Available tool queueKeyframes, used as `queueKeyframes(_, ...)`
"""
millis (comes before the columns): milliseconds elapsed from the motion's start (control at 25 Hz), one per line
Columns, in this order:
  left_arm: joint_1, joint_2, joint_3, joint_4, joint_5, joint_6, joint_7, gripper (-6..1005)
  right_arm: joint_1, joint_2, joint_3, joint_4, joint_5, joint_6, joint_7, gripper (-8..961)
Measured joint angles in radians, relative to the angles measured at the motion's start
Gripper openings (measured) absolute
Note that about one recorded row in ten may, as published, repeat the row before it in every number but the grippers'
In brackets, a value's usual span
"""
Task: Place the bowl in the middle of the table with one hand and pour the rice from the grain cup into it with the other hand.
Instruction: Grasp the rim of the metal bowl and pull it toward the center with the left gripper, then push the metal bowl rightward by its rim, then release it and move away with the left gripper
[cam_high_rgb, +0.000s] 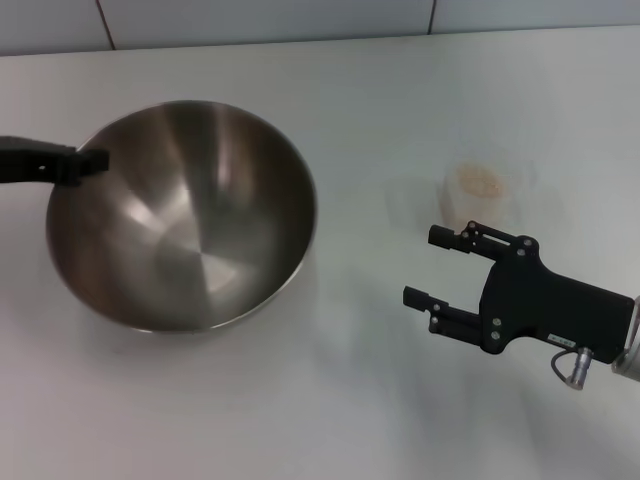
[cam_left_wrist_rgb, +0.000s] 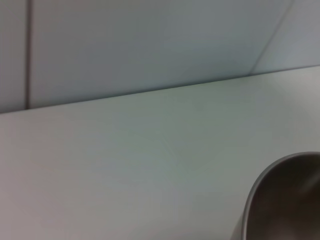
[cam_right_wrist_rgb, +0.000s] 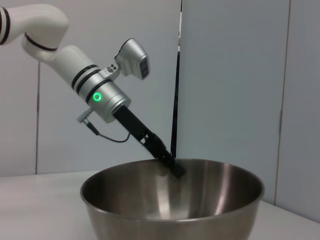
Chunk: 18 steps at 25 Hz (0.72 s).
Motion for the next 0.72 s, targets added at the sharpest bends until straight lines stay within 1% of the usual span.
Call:
queueKeyframes(40,-0.033,-0.001,0.01,0.006,0.011,0.018,-0.004,47,0.0,0.0,-0.001,0.002,0.0,0.0,0.0,703)
queueKeyframes(200,-0.06,-0.003,0.018,0.009,0.017,0.027,-0.009,51,0.005,0.0,0.001,0.013,0.0,0.0,0.0,703)
queueKeyframes(240,-0.088,-0.005,0.041,0.008,0.021,0.031,-0.017,52,0.006,0.0,0.001,0.016,0.0,0.0,0.0,703)
queueKeyframes(320,-0.095,-0.006,0.05,0.005,0.022,0.03,-0.019,53,0.011,-0.001,0.001,0.022,0.0,0.0,0.0,703)
queueKeyframes(360,-0.116,-0.008,0.083,-0.007,0.023,0.02,-0.019,54,0.011,-0.001,0.001,0.022,0.0,0.0,0.0,703)
queueKeyframes(440,-0.135,-0.01,0.108,-0.023,0.023,0.009,-0.02,56,0.012,-0.001,0.001,0.025,0.0,-0.002,-0.005,703)
queueKeyframes(520,-0.146,-0.01,0.117,-0.034,0.022,0.003,-0.02,57,0.012,-0.001,0.001,0.03,0.0,-0.005,-0.018,703)
queueKeyframes(600,-0.177,-0.011,0.134,-0.066,0.019,-0.016,-0.021,59,0.013,-0.001,0.002,0.036,0.0,-0.007,-0.031,703)
queueKeyframes(720,-0.195,-0.012,0.147,-0.099,0.016,-0.037,-0.014,62,0.014,-0.001,0.003,0.043,0.0,-0.007,-0.035,703)
